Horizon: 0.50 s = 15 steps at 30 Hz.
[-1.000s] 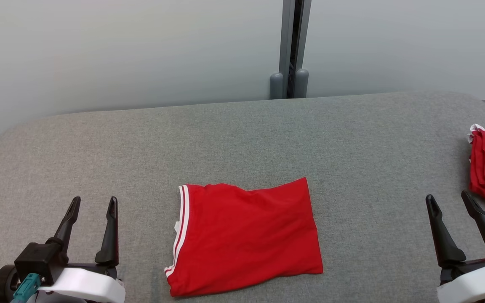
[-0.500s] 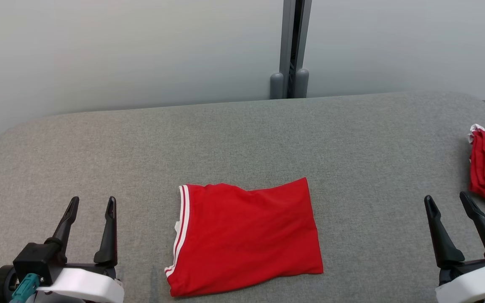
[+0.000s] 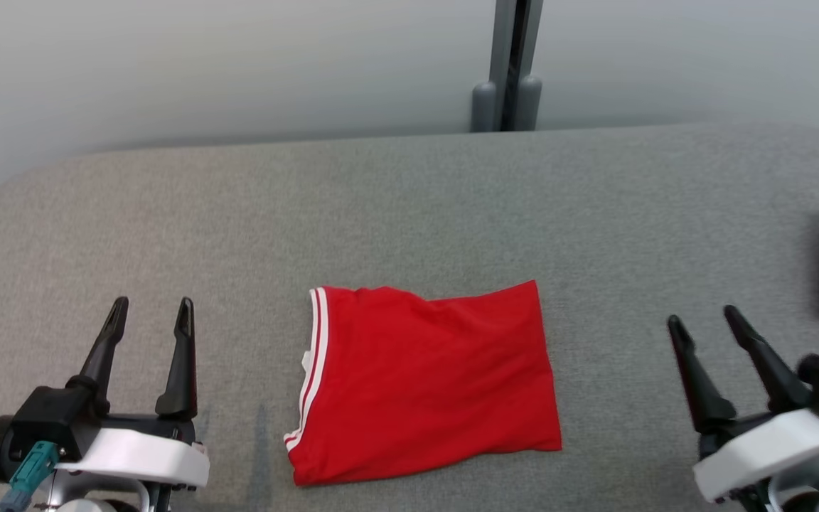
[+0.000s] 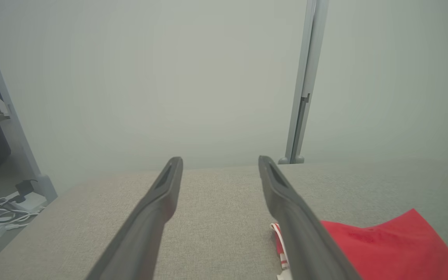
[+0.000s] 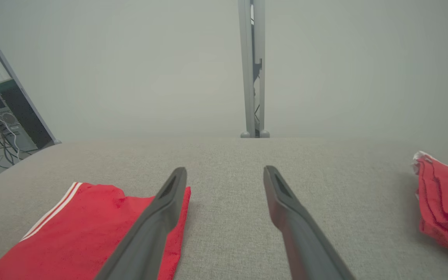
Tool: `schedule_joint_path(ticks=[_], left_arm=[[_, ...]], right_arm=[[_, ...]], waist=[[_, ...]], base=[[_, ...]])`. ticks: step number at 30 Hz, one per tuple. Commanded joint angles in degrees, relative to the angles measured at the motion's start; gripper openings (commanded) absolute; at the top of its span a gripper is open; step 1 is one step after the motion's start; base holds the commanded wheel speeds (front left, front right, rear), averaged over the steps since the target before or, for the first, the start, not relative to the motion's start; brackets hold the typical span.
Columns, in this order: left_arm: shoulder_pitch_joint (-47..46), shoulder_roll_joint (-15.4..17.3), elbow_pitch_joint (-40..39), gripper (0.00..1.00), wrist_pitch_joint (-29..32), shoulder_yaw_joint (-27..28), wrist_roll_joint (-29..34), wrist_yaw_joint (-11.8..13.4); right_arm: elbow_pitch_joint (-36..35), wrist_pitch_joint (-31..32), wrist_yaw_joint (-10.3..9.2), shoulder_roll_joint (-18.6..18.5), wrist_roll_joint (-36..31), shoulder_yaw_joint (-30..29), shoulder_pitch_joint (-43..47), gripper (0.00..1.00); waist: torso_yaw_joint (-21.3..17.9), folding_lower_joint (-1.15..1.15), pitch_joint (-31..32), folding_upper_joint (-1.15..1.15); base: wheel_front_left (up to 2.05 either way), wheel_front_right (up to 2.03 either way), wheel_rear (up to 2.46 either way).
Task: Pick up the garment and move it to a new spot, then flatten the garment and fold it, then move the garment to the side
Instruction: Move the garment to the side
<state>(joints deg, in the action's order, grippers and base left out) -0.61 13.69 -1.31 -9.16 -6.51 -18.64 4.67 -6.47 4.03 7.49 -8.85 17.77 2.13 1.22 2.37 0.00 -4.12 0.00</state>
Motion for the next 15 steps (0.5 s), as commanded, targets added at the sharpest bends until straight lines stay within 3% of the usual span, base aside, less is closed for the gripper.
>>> schedule_joint_path(ticks=[1, 15], left_arm=[[-1.36, 0.05, -0.10, 1.00, -0.47, -0.05, -0.22, -0.10], [-7.48, -1.73, 3.34, 1.00, -3.73, -1.45, -0.58, -1.51]], right_arm=[[1.41, 0.24, 0.00, -0.61, 0.33, 0.98, -1.43, 1.00], [21.17, -2.18, 0.00, 0.07, 5.70, 13.96, -13.75, 1.00]], waist=[[1.54, 0.00, -2.65, 0.00], [6.93, 0.00, -11.97, 0.00]], base=[[0.00, 0.00, 0.00], [0.00, 0.00, 0.00]])
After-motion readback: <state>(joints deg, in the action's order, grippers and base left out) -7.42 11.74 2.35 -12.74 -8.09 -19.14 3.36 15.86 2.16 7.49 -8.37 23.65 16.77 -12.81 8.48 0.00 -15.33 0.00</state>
